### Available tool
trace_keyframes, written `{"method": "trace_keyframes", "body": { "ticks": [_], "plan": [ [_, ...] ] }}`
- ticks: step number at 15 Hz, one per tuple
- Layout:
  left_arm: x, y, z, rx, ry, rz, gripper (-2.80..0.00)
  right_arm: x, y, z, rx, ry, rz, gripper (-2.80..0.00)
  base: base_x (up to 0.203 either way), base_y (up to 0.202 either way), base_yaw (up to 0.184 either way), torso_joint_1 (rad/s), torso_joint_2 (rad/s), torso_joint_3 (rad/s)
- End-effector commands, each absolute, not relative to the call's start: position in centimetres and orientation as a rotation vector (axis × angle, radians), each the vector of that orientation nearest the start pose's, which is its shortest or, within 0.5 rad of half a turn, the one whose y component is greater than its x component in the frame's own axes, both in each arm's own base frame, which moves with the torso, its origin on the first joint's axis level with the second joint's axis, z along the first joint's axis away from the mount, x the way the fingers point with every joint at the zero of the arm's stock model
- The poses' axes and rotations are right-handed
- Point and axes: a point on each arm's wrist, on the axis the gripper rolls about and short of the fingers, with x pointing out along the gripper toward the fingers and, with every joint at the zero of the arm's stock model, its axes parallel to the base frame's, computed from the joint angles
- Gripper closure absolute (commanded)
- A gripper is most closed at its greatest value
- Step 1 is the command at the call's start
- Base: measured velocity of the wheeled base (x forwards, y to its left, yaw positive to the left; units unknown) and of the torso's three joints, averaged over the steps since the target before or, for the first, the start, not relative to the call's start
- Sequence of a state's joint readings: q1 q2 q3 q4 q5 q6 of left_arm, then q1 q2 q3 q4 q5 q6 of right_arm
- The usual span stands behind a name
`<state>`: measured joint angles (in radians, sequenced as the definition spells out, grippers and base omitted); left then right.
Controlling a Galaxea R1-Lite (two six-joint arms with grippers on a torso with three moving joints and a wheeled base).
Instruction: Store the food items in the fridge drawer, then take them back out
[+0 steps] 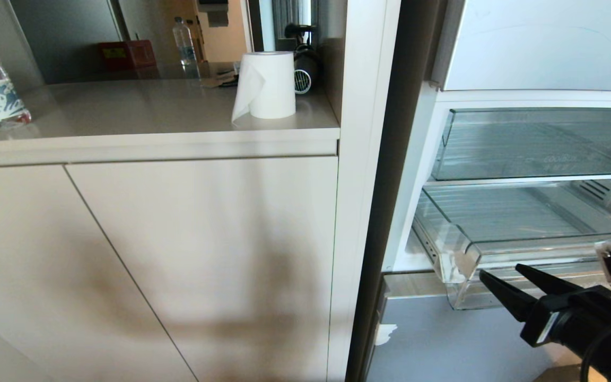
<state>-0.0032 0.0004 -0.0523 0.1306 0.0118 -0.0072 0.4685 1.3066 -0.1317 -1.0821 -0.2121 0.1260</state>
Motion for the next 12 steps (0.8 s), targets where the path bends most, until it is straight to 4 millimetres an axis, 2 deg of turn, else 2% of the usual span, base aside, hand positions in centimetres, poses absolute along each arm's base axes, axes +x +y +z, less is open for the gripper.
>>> {"method": "trace_keyframes", "body": {
  "ticks": [1,3,4,7,12],
  "plan": [
    [-2.7,0.0,7.6,-0.007,0.08,0.01,0.0,12.2,5.6,16.7,0.125,0.016,0.253,-2.8,0.0,0.0,0.0,0.0,0.0,0.0],
    [-2.7,0.0,7.6,-0.007,0.08,0.01,0.0,10.7,4.8,18.0,0.105,0.071,0.235,-2.8,0.0,0.0,0.0,0.0,0.0,0.0],
    [-2.7,0.0,7.6,-0.007,0.08,0.01,0.0,10.3,4.5,19.3,0.086,0.128,0.214,-2.8,0.0,0.0,0.0,0.0,0.0,0.0],
    [-2.7,0.0,7.6,-0.007,0.08,0.01,0.0,10.5,3.8,23.3,0.047,0.241,0.115,-2.8,0.0,0.0,0.0,0.0,0.0,0.0],
    [-2.7,0.0,7.6,-0.007,0.08,0.01,0.0,17.1,4.9,23.3,0.006,0.403,0.002,-2.8,0.0,0.0,0.0,0.0,0.0,0.0]
  ]
}}
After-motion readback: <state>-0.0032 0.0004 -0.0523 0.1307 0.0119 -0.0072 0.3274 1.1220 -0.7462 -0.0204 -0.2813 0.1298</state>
